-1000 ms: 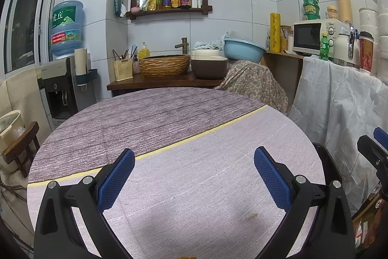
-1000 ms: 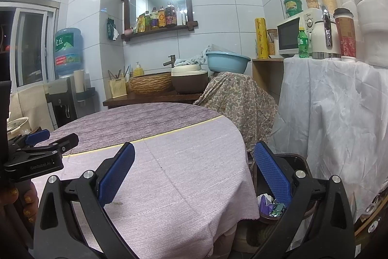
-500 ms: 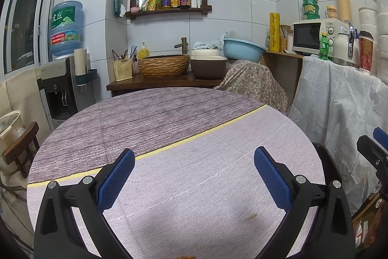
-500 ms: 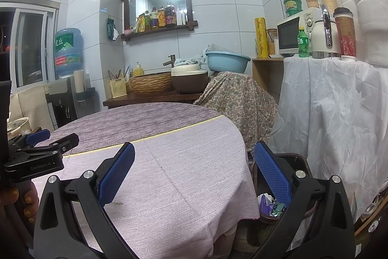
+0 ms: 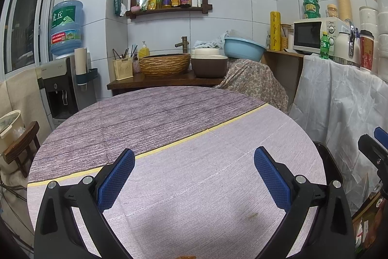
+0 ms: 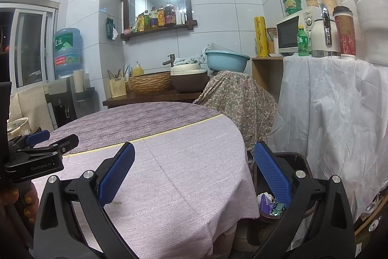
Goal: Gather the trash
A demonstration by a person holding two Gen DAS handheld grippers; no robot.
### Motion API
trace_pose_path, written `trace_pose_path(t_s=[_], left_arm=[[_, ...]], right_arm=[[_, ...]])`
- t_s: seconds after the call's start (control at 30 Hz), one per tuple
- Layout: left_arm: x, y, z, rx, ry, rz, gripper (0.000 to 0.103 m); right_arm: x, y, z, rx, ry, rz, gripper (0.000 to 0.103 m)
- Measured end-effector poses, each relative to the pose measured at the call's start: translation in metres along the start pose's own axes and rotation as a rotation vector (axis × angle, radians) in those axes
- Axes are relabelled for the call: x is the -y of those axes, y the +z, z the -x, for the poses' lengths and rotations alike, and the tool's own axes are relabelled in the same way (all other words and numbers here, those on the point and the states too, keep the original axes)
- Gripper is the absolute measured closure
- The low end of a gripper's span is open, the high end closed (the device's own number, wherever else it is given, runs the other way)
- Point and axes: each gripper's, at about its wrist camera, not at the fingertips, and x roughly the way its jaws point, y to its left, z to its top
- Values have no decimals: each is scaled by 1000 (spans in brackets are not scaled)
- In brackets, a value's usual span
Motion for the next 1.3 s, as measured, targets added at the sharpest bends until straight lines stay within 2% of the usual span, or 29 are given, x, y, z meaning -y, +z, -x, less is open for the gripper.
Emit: trace_pose_path(t_s=[1.3], left_arm=[[3, -2, 1, 0, -5, 6, 5]], right_arm=[[-1, -2, 1, -2, 2, -2, 6]])
